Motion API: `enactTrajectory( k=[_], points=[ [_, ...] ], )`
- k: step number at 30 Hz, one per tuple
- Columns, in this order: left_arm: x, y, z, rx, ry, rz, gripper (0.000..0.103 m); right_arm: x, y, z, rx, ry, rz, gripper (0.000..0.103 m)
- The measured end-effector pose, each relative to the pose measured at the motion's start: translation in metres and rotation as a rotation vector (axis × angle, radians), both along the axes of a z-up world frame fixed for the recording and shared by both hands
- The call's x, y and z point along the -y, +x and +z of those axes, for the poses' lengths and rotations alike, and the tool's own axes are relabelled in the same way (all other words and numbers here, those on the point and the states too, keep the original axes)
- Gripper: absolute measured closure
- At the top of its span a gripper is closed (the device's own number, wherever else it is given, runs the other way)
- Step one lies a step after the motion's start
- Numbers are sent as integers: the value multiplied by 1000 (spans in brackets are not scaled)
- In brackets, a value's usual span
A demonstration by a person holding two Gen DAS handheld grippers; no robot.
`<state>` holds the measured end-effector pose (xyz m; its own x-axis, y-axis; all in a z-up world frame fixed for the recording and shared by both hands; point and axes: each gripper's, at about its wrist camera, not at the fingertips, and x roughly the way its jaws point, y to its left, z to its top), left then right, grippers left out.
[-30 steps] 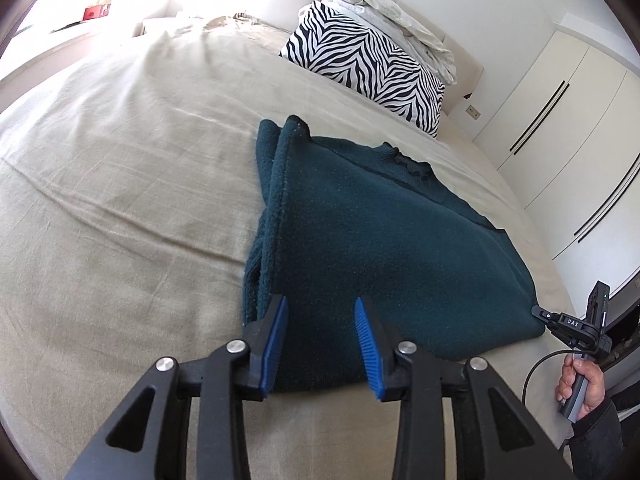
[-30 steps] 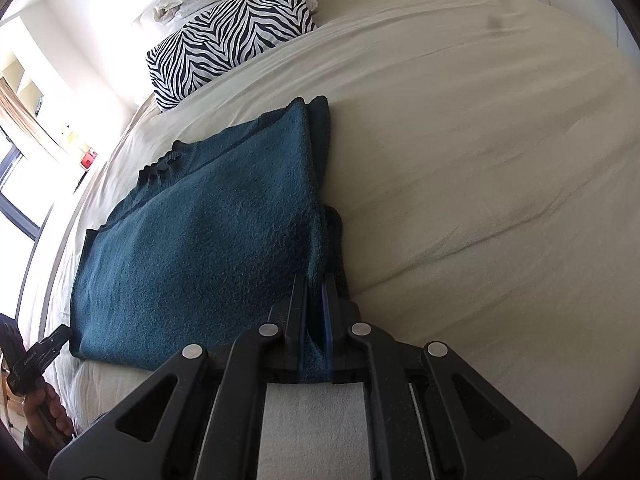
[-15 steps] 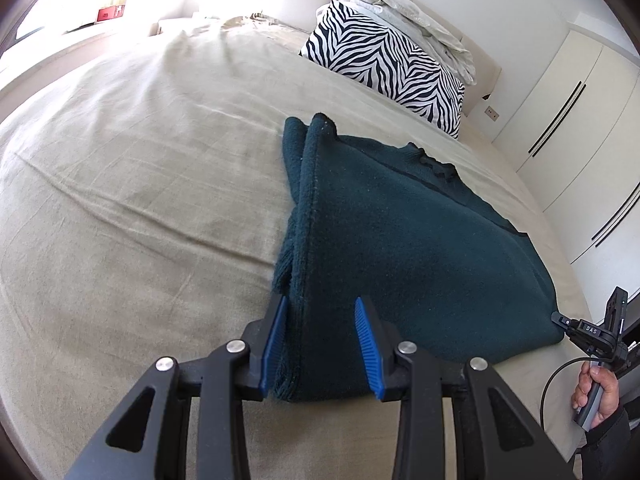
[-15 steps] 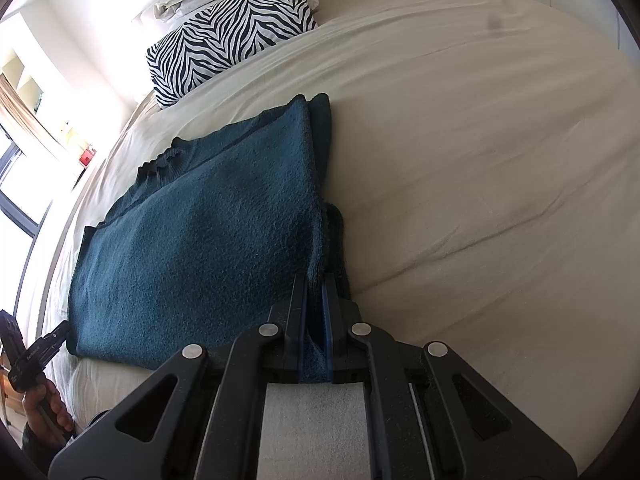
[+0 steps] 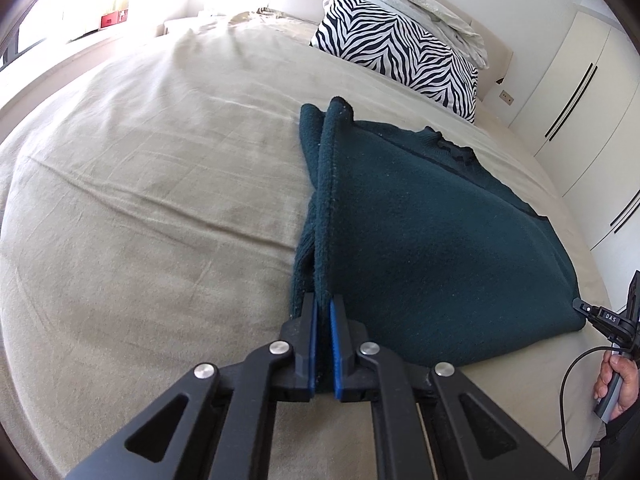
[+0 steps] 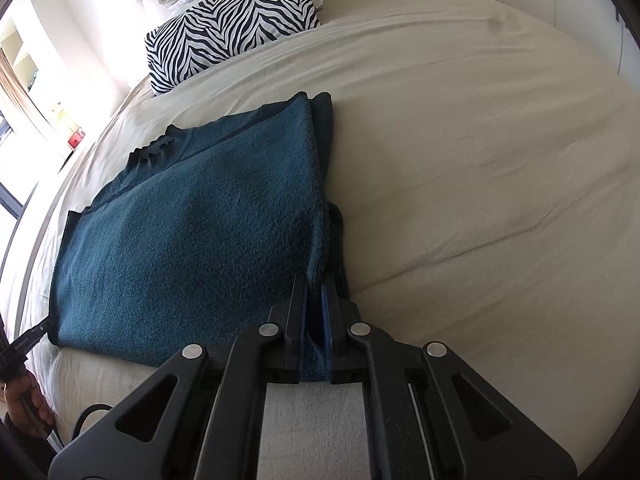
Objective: Fold small clothes
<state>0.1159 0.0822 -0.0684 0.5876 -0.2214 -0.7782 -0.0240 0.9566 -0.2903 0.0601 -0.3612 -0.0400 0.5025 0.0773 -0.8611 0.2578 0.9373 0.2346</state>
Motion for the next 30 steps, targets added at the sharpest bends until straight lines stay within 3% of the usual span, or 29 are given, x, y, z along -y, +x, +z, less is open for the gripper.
enactTrajectory(
  k=[12,20,22,24,27,30],
  points=[
    [-1,-6,-2,-17,21,-14,96,2,-8,-2,-8,8,-4,98],
    [-2,-6,-1,-27,-2,-17,93,16,-10,-8,-4,124,-56,97],
    [-4,-9,8,-19,10,-5,78,20,-12,-3,-7,140,-85,95],
    [-4,-12,22,17,38,6,69,22,-14,9,11,98,-113,86],
    [1,-4,45,70,74,3,60,23,-14,33,76,69,-130,78],
    [15,21,61,111,93,-40,60,16,-1,53,147,113,-108,72]
  ],
)
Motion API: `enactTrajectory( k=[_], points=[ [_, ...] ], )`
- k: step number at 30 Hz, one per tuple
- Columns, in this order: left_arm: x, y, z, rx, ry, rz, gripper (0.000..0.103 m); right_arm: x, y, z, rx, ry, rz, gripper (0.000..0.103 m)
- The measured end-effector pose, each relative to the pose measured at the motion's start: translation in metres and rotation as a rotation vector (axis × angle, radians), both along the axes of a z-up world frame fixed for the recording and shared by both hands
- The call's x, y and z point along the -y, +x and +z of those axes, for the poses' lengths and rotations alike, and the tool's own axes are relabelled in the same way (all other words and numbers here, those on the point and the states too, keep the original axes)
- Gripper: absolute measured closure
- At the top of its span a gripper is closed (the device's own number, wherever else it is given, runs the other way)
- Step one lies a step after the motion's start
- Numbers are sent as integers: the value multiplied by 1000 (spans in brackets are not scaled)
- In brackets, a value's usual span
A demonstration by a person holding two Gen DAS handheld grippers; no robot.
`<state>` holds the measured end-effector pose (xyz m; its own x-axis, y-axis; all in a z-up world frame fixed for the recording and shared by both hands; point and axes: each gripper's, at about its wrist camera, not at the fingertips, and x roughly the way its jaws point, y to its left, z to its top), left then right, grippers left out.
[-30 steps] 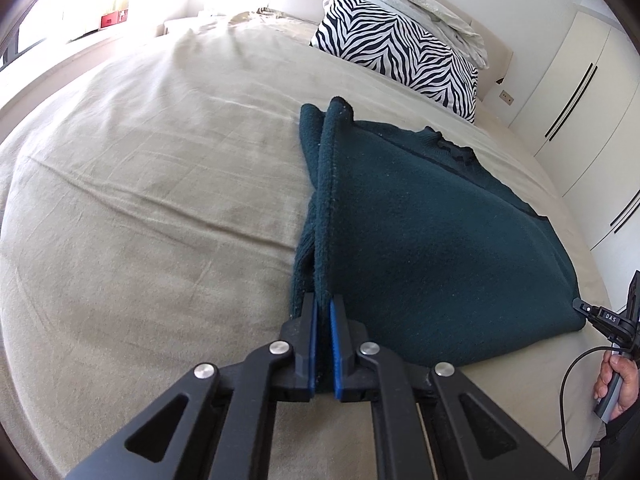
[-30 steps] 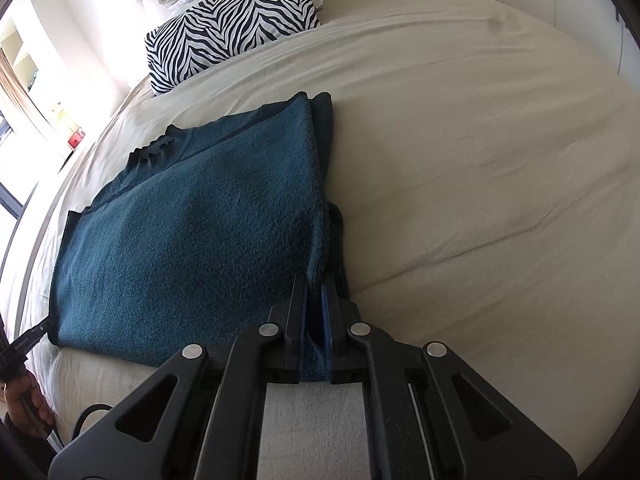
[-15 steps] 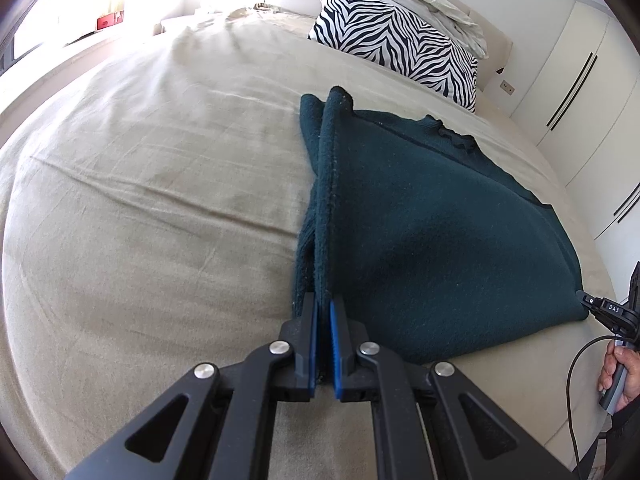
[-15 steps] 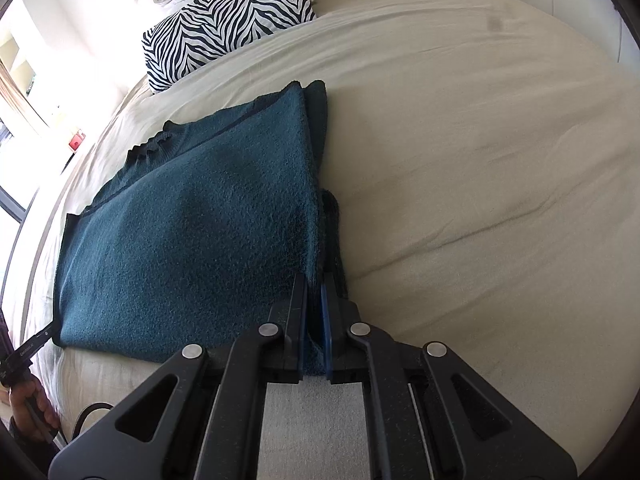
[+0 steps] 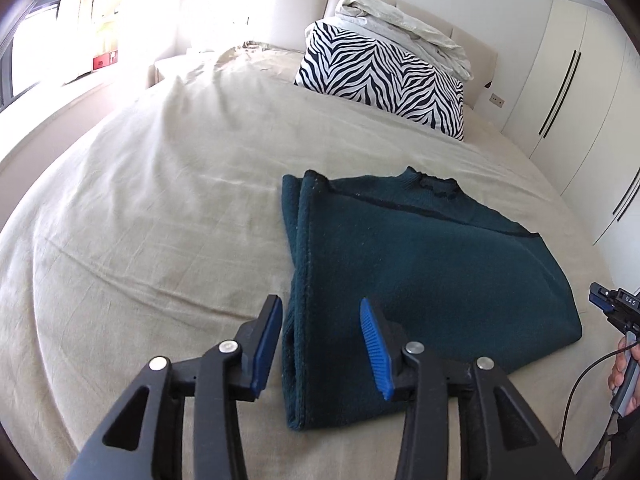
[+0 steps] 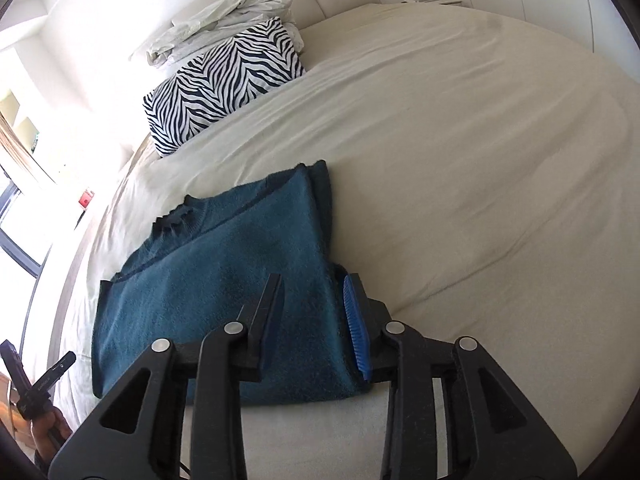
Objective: Fold small clothes
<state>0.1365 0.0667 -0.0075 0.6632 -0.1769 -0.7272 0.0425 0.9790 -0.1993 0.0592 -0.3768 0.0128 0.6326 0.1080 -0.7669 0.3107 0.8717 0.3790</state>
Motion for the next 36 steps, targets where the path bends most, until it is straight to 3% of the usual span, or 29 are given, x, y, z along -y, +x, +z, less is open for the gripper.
enactTrajectory(
  k=[5,8,10,13,16,19,22,25,27,30,33,36],
  points=[
    [53,64,8,51,112,-114,54,-43,61,-2,15,130,149,72],
    [75,104,-4,32,153,-142,54,-77,101,-15,7,178,210,72],
    [82,126,-20,1,164,-140,54,-95,127,-31,-5,265,235,72],
    [77,143,-51,-84,132,-111,54,-123,162,-59,-51,379,271,72],
    [61,135,-68,-30,34,-122,54,-136,184,-89,-103,401,265,72],
    [43,137,-69,-41,-90,-122,55,-116,191,-101,-54,472,218,76],
    [33,135,-74,-39,-156,-113,62,-81,193,-105,-22,491,132,77],
    [32,134,-74,-34,-168,-114,62,-39,185,-109,-3,482,25,77],
    [32,135,-75,-34,-171,-115,62,-10,175,-115,44,566,-24,88],
    [30,136,-76,-34,-179,-117,62,22,159,-107,69,473,-128,87],
    [29,137,-74,-38,-180,-115,62,53,138,-103,69,487,-234,84],
    [35,128,-60,-74,-143,-79,61,51,118,-80,84,475,-225,81]
  ],
)
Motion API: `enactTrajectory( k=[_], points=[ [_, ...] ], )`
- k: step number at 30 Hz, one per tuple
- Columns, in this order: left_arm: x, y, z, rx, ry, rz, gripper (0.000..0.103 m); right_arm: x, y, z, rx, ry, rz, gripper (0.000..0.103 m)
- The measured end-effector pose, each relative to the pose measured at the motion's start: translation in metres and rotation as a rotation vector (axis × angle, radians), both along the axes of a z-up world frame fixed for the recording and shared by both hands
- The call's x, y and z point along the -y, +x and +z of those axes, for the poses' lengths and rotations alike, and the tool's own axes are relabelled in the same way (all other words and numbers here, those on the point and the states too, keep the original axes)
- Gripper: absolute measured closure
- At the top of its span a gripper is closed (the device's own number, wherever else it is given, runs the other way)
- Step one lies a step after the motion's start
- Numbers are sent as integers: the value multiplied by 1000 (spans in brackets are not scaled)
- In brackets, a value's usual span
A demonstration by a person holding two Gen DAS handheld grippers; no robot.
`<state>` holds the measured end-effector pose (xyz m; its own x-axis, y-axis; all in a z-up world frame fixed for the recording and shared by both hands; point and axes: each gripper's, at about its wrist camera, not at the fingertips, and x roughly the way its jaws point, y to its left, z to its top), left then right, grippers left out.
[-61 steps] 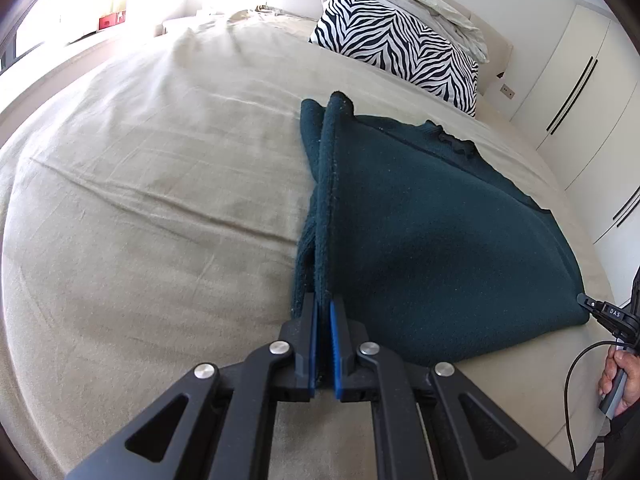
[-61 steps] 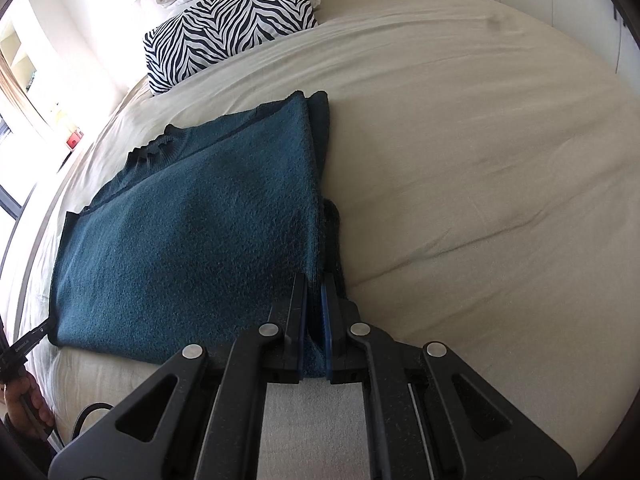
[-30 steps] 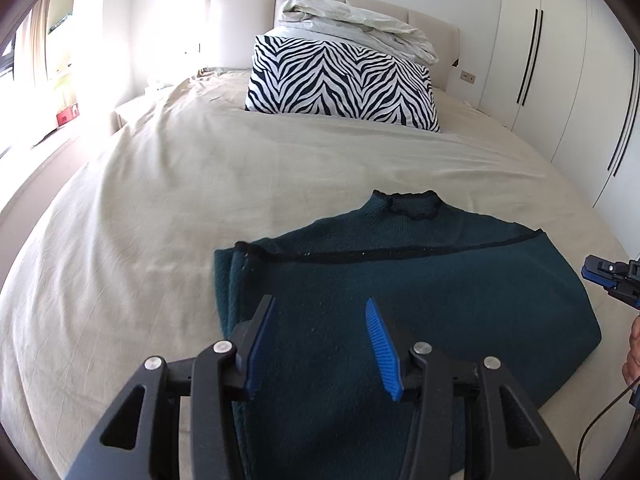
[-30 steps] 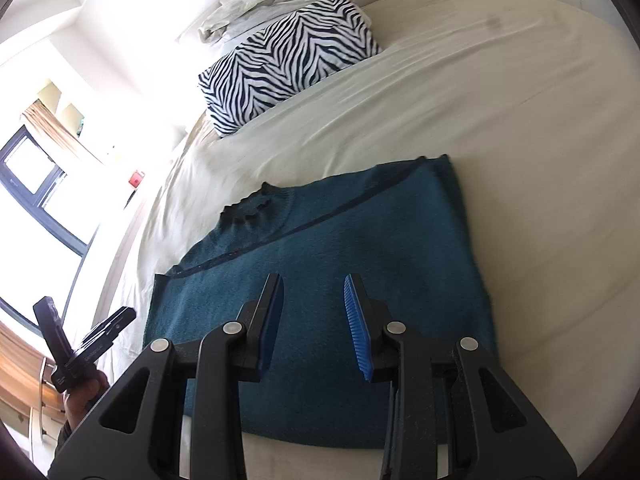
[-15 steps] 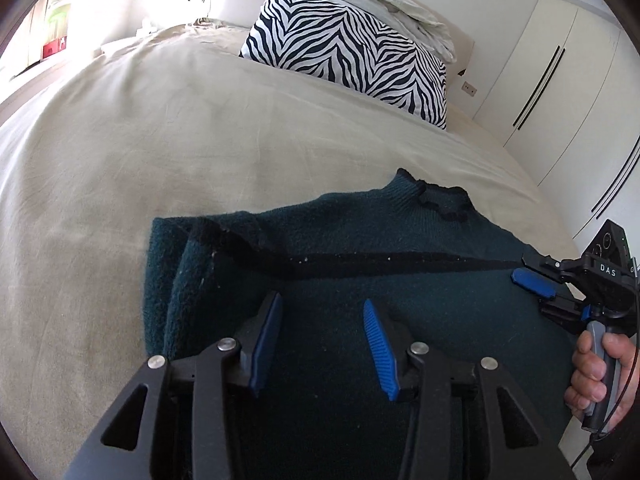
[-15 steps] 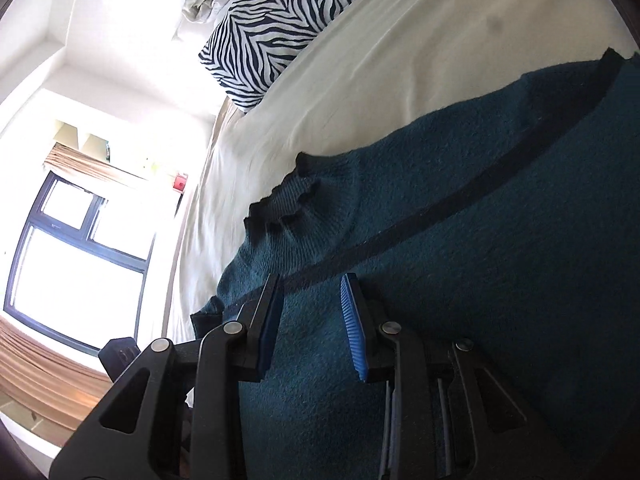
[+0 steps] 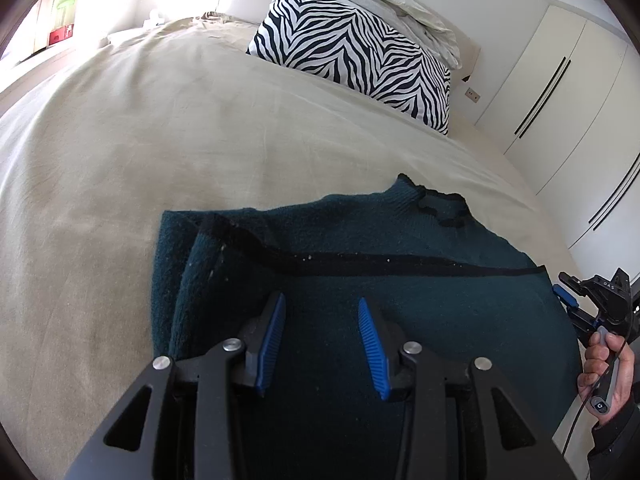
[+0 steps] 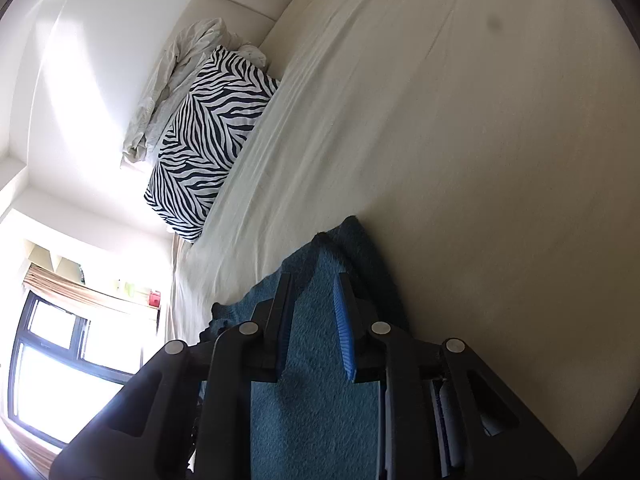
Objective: Fold small clothes
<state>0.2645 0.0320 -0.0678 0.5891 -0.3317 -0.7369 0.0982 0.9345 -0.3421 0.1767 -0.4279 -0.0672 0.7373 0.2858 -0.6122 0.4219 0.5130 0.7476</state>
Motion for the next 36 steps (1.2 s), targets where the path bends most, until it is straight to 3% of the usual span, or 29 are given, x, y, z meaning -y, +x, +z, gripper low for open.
enactTrajectory(
  k=[3,5,6,7,9,11,15,20,25,28,31,34,36],
  points=[
    [14,-36,24,14,-104,-28,53,-43,-22,29,95,51,135,76],
    [35,-69,36,50,-106,-80,41,-87,-36,39,112,56,250,66],
    [46,-85,36,53,-99,-108,39,-109,-42,39,110,68,297,53],
    [54,-98,34,47,-103,-132,39,-132,-47,36,108,93,336,50],
    [64,-116,22,17,-97,-152,39,-167,-55,21,86,149,404,49],
    [62,-123,3,-38,-90,-132,39,-193,-57,1,20,143,458,49],
    [34,-129,-12,-54,-135,-94,55,-180,-67,-17,24,163,421,65],
    [13,-130,-15,-66,-183,-75,56,-106,-90,-21,59,148,238,70],
    [6,-138,-14,-59,-166,-70,56,-31,-132,-15,57,118,27,70],
    [6,-142,-7,-65,-141,-49,55,-19,-147,-2,69,133,-54,64],
    [16,-147,5,-34,-132,-53,42,-52,-135,18,120,188,46,61],
    [26,-148,7,-36,-127,-70,41,-130,-100,29,114,222,246,57],
    [25,-150,1,-55,-107,-58,41,-184,-80,21,76,238,363,57]
  ],
)
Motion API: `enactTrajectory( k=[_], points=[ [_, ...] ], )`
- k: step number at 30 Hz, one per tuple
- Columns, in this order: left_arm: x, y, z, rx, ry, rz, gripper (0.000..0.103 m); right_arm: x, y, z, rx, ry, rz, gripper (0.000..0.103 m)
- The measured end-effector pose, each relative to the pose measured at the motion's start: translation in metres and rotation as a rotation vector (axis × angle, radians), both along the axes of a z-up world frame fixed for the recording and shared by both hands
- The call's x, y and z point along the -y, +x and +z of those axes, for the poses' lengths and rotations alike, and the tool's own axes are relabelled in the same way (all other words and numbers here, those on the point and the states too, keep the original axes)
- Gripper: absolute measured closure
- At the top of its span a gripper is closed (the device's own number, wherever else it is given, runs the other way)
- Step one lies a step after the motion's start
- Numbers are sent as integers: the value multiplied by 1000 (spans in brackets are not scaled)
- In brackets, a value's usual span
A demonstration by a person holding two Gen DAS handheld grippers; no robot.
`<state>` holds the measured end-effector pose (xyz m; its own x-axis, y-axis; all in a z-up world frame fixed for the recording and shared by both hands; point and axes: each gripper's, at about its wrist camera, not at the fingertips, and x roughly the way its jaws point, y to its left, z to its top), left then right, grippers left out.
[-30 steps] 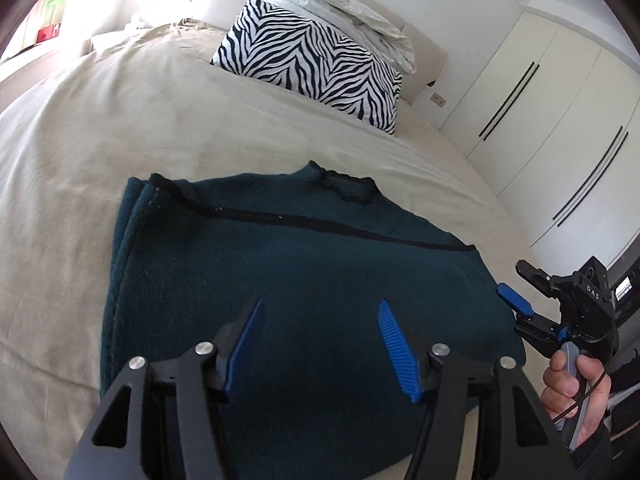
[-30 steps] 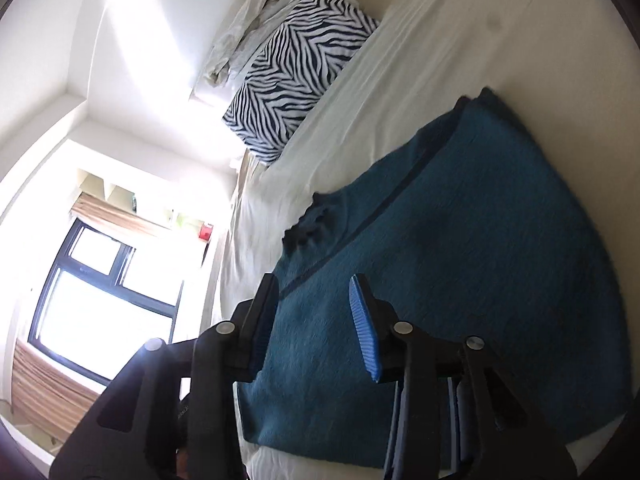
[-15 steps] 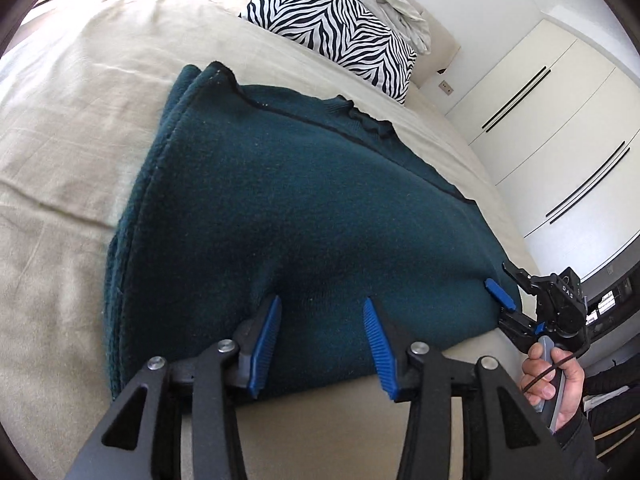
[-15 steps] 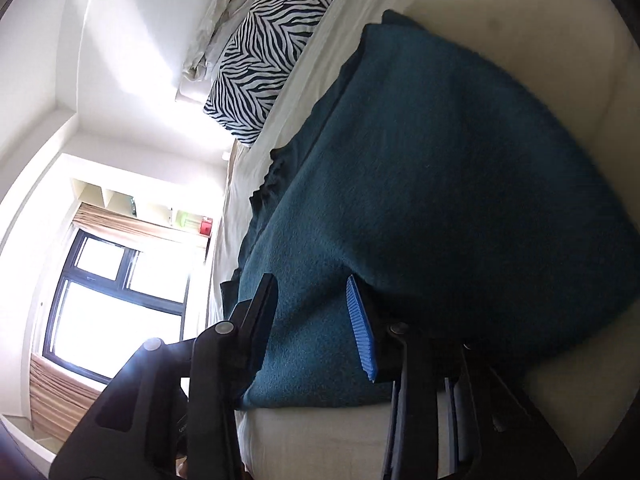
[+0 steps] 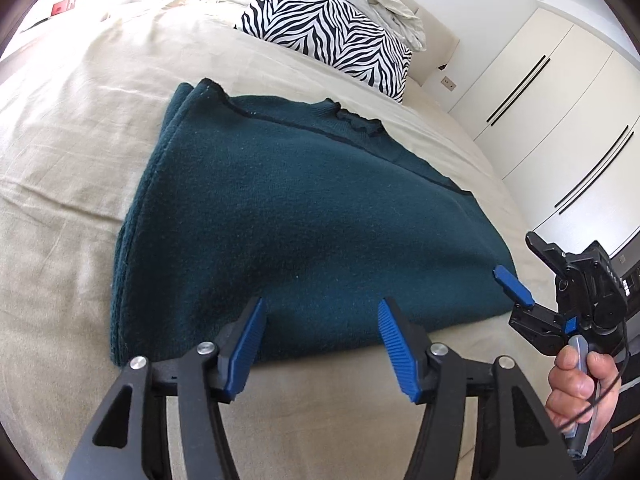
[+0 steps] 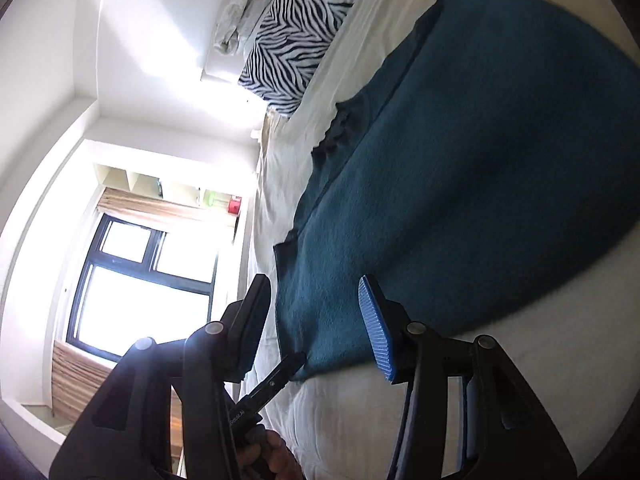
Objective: Fold small clothes
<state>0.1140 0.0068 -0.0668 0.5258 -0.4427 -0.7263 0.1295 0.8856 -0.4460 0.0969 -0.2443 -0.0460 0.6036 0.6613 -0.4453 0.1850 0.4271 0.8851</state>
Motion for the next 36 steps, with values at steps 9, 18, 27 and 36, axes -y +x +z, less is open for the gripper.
enactTrajectory(
  k=[9,18,27,36],
  points=[
    [-27,-8,-13,-16,-23,2,46,-10,-9,-60,-91,4,7,73],
    [-16,-8,-14,-1,33,-2,45,92,-30,-5,-11,-92,-295,53],
    [-27,-8,-8,-6,-25,-1,45,1,55,-8,-17,-92,-45,49],
    [-98,-2,16,36,-173,135,31,50,41,-24,-40,-126,-158,51]
  ],
)
